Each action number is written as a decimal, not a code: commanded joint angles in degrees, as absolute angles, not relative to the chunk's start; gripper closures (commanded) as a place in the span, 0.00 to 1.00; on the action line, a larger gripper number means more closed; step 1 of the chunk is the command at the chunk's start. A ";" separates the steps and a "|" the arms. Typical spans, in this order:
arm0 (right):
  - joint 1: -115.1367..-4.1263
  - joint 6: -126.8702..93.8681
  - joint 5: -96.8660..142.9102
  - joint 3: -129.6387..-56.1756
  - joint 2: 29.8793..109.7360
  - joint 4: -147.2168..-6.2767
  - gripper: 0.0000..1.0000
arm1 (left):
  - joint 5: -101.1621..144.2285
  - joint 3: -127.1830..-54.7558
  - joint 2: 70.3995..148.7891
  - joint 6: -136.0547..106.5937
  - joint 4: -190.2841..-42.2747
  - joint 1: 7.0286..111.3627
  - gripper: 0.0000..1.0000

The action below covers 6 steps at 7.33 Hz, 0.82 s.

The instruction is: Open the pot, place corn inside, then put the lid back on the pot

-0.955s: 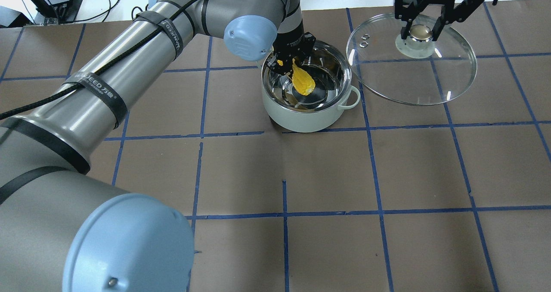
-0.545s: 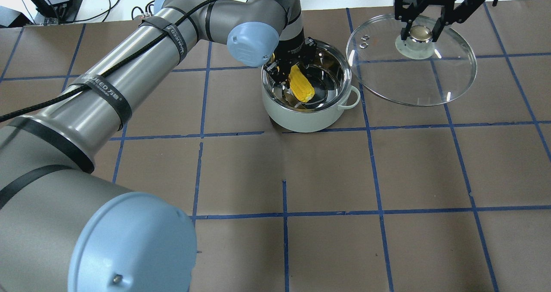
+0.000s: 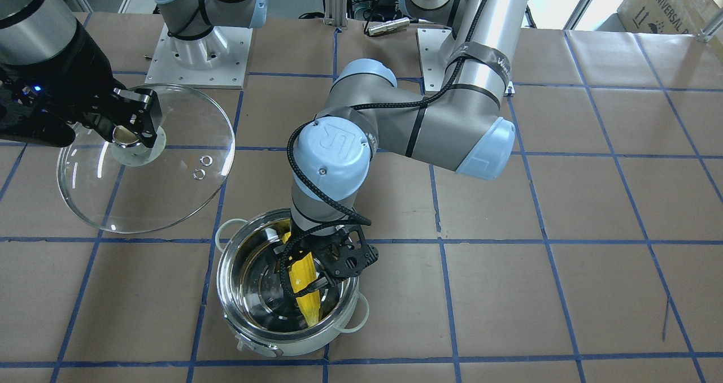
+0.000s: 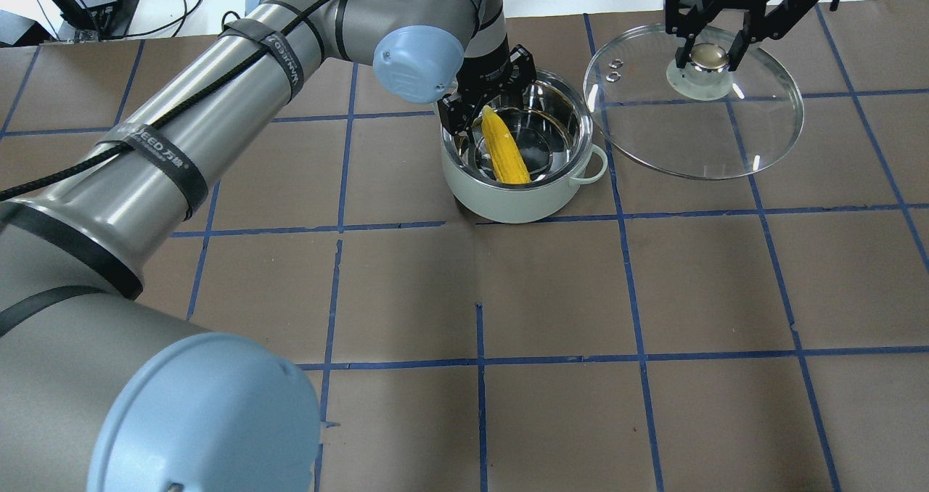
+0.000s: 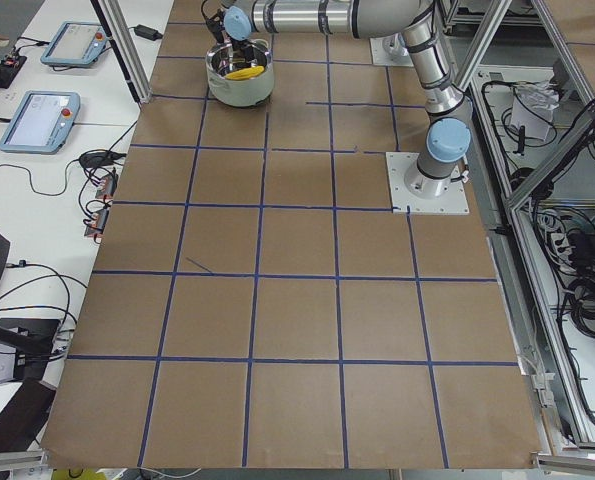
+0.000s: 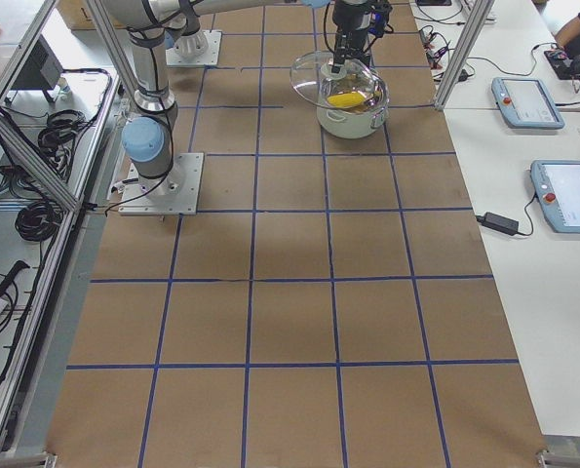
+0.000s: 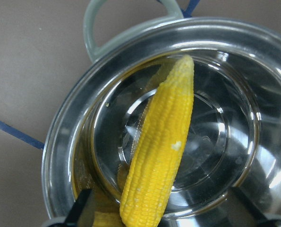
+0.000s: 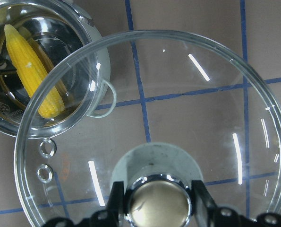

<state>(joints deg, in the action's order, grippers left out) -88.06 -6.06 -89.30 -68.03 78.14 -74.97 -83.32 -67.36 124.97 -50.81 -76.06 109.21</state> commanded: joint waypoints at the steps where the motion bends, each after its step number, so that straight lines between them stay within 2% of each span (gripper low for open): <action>1: -88.07 -6.06 -89.30 -68.03 78.13 -74.97 0.60 | -83.50 -68.55 119.91 -37.43 -83.89 103.92 0.00; 3: -88.07 -6.07 -89.30 -68.03 78.13 -74.97 0.60 | -89.95 -74.41 112.46 -22.75 -86.31 99.08 0.00; 5: -88.07 -6.15 -89.30 -68.03 78.13 -74.97 0.60 | -90.44 -83.89 102.27 -8.32 -86.31 93.02 0.00; 6: -88.41 -6.50 -89.47 -67.59 78.22 -75.41 0.60 | -90.44 -86.20 96.91 -3.13 -89.18 91.77 0.00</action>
